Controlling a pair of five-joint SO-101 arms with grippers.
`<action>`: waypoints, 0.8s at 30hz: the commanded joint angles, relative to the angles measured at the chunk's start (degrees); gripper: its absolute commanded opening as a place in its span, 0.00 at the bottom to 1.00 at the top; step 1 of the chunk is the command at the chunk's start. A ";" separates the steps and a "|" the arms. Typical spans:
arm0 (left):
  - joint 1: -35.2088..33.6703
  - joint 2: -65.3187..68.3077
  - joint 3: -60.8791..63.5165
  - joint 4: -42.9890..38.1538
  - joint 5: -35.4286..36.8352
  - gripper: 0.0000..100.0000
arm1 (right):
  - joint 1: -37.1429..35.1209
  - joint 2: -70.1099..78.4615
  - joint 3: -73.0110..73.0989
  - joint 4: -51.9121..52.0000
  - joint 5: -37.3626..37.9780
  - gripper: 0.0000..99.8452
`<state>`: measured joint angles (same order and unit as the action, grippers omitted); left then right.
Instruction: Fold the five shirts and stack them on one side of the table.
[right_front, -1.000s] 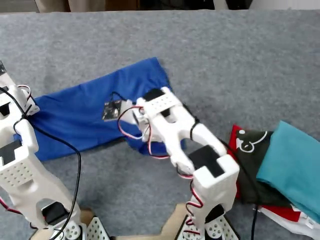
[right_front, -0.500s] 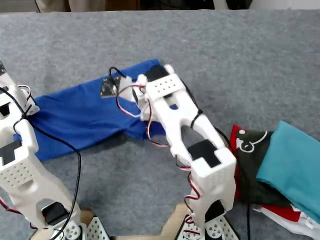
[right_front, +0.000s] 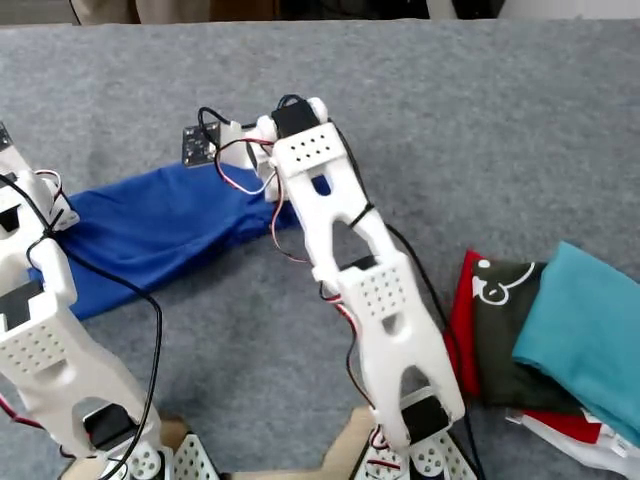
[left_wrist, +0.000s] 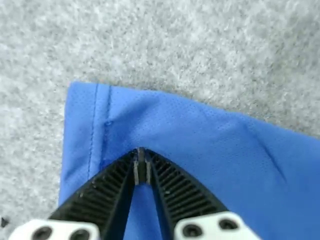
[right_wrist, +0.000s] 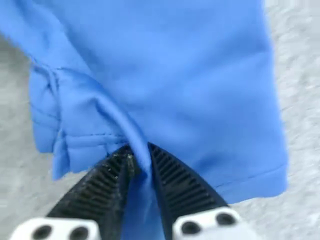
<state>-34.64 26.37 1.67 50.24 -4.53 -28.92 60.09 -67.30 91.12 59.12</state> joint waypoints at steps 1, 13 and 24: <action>-0.53 -0.04 -1.49 0.35 -0.18 0.02 | 0.31 5.58 -13.85 0.09 0.53 0.06; -0.44 -0.04 -1.49 0.35 -0.18 0.02 | -0.57 10.42 -28.44 3.16 0.26 0.26; -0.44 -0.04 -1.67 0.35 -0.18 0.02 | 1.19 -2.95 -23.60 11.34 -14.42 0.00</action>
<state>-34.64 26.37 1.67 50.24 -4.53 -28.75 63.25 -92.53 101.23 48.75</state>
